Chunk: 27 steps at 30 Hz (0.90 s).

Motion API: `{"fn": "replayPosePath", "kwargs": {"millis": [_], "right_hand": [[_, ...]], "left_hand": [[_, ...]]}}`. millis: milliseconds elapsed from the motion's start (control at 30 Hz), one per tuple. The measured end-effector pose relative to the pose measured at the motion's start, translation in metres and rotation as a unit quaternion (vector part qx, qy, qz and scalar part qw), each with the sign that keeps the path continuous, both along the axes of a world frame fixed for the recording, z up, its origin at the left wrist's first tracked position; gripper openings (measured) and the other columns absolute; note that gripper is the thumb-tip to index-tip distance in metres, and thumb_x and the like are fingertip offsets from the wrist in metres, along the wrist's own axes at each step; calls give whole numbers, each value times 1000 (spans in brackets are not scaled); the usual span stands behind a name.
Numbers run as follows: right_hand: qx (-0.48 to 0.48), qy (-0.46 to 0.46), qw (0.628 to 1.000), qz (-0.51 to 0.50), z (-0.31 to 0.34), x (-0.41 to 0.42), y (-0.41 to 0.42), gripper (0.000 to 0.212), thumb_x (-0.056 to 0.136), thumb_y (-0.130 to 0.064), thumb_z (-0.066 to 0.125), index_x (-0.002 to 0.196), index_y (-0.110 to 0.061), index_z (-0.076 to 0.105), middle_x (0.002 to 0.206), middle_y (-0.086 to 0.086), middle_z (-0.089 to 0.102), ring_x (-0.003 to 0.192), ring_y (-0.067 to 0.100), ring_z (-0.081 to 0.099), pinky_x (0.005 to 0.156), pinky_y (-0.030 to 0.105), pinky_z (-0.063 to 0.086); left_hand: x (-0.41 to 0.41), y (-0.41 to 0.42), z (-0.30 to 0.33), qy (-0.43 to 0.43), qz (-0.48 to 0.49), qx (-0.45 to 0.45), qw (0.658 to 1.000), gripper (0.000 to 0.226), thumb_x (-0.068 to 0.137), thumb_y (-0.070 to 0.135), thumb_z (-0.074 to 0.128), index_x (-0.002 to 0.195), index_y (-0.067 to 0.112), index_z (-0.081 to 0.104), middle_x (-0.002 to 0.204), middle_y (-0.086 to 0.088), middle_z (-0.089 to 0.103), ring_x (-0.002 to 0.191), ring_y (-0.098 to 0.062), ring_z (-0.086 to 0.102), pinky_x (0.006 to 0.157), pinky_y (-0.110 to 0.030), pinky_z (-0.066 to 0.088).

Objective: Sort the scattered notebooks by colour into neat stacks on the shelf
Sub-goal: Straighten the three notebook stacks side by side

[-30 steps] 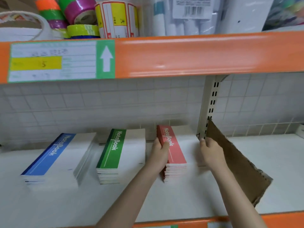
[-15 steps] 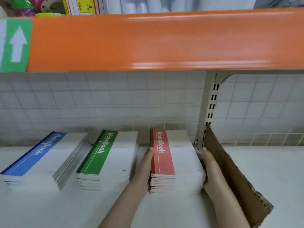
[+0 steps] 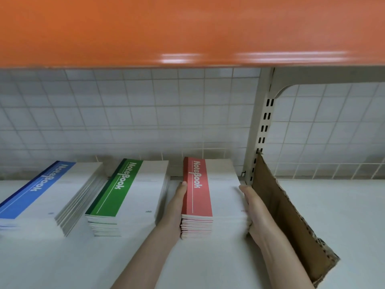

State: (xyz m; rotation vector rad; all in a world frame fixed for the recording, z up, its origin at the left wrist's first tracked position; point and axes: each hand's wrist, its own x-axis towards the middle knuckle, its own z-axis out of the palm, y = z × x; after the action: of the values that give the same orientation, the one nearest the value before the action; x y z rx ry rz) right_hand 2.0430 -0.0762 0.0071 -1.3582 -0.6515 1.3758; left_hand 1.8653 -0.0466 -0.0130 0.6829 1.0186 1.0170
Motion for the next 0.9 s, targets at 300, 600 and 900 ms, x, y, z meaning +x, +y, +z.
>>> {"fn": "replayPosePath", "kwargs": {"millis": [300,600,900], "right_hand": [[136,-29,990,-6,-2,-4,-13,59,83,-54,56,133,-23,52,128,-4,60,118,16,56,98,35,44],[299,-155,941,16,-3,-15,-21,22,98,-24,48,100,-44,57,93,-45,60,92,-29,51,68,-8,35],[304,-141,942,23,-7,-13,-15,36,103,-15,34,98,-34,65,98,-27,68,94,-14,60,71,-1,41]], "left_hand": [[-2,-9,14,29,-36,61,997,52,83,61,53,105,15,67,87,-8,74,73,-21,72,60,-28,55],[-1,-26,8,83,-14,257,963,47,88,32,58,130,47,43,124,23,57,103,6,62,72,-9,50],[3,-25,6,66,2,241,968,50,95,7,49,134,38,40,121,17,58,95,2,66,69,-13,52]]}}
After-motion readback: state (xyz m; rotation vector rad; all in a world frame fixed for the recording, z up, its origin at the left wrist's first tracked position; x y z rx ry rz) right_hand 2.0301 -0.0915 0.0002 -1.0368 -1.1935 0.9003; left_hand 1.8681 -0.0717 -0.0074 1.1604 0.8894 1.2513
